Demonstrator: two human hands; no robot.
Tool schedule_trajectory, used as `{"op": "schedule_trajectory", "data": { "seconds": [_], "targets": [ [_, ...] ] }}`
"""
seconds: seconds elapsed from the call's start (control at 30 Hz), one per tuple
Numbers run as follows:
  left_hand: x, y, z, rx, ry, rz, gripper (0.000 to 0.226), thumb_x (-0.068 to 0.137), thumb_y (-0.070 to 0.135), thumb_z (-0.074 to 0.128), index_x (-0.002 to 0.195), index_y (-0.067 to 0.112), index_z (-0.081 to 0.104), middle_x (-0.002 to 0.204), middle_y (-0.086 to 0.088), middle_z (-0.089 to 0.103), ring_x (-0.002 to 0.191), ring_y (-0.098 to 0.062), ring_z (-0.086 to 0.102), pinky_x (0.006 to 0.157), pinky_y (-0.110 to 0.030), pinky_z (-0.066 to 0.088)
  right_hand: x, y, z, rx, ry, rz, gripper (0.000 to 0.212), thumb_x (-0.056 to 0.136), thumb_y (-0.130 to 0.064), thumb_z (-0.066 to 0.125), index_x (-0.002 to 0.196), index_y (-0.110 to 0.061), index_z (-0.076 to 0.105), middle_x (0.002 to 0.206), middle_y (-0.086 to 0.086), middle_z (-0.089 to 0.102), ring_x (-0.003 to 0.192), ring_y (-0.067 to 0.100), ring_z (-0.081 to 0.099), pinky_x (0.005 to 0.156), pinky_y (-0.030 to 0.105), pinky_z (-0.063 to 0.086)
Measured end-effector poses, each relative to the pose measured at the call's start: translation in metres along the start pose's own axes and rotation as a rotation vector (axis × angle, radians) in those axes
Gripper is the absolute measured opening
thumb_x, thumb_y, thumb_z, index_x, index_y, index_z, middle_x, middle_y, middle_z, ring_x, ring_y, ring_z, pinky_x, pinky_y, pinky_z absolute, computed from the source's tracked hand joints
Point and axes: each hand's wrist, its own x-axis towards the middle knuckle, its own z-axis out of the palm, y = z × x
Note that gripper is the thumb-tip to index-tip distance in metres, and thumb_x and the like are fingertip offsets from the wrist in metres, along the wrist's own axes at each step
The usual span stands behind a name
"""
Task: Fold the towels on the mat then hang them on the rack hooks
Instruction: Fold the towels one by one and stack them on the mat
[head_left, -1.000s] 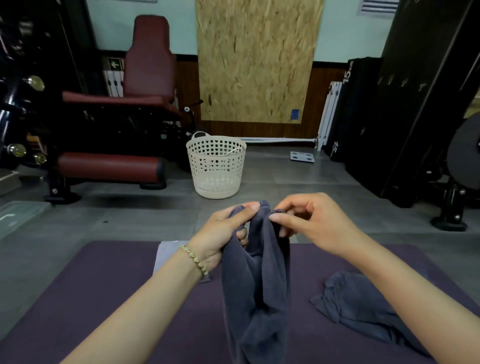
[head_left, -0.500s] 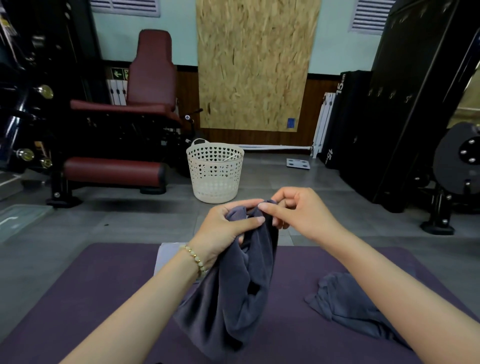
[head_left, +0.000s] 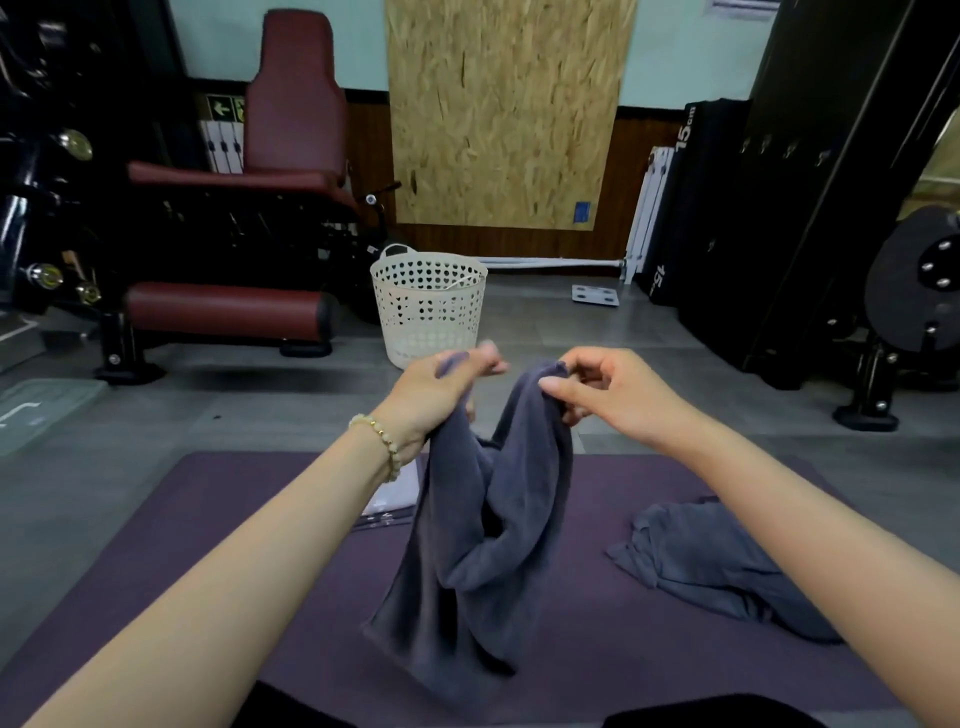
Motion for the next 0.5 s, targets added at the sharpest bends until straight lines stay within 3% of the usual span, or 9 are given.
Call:
{"op": "schedule_trajectory", "data": {
  "seconds": [0.1,0.2,0.27,0.33,0.4,0.5],
  "targets": [
    [0.011,-0.020,-0.018,0.086,0.324,0.019,0.046,0.098,0.047,0.039,0.067,0.014,0.044,0.057,-0.004,0.052,0.050,-0.013,0.055,0.063,-0.027,0.047,-0.003,0.016,-0.006,0.009,0.105,0.012,0.010,0.089,-0.013,0.064,0.079,-0.015,0.062,0.072,0.007,0.054,0.054,0.004,0.053,0.059,0.015,0.049],
    [0.018,-0.047,-0.047,0.150,0.471,0.023,0.050,0.098,0.052,0.029,0.071,0.017,0.051,0.088,-0.014,0.067,0.088,-0.026,0.062,0.089,-0.036,0.049,-0.009,0.042,-0.017,0.015,0.248,0.028,0.012,0.091,-0.017,0.061,0.079,-0.019,0.062,0.076,0.000,0.054,0.067,0.003,0.048,0.068,0.014,0.041],
    [0.017,-0.057,-0.068,0.144,0.567,0.015,0.054,0.100,0.051,0.025,0.093,0.012,0.063,0.115,-0.016,0.063,0.111,-0.027,0.056,0.104,-0.041,0.040,-0.019,0.058,-0.031,0.059,0.338,0.081,0.012,0.090,-0.026,0.062,0.079,-0.022,0.060,0.073,-0.012,0.057,0.069,-0.001,0.049,0.071,0.012,0.039],
    [0.013,-0.060,-0.088,0.118,0.693,-0.025,0.060,0.102,0.046,0.021,0.127,0.002,0.054,0.138,-0.014,0.049,0.129,-0.025,0.044,0.112,-0.035,0.030,-0.030,0.074,-0.047,0.143,0.461,0.118,0.024,0.076,-0.047,0.066,0.079,-0.023,0.059,0.068,-0.017,0.061,0.068,-0.004,0.052,0.071,0.011,0.044],
    [0.014,-0.065,-0.107,0.072,0.725,-0.077,0.063,0.101,0.047,0.020,0.131,0.000,0.049,0.139,-0.013,0.048,0.129,-0.025,0.044,0.111,-0.033,0.030,-0.038,0.086,-0.058,0.190,0.539,0.144,0.025,0.077,-0.046,0.066,0.079,-0.022,0.058,0.064,-0.016,0.064,0.064,-0.005,0.056,0.066,0.010,0.048],
    [0.018,-0.061,-0.114,0.111,0.601,-0.064,0.069,0.097,0.058,0.022,0.123,0.003,0.054,0.132,-0.012,0.055,0.122,-0.026,0.050,0.110,-0.040,0.035,-0.039,0.094,-0.061,0.188,0.587,0.156,0.015,0.095,-0.019,0.057,0.080,-0.022,0.057,0.060,-0.017,0.065,0.058,-0.005,0.058,0.059,0.011,0.049]
  ]
}}
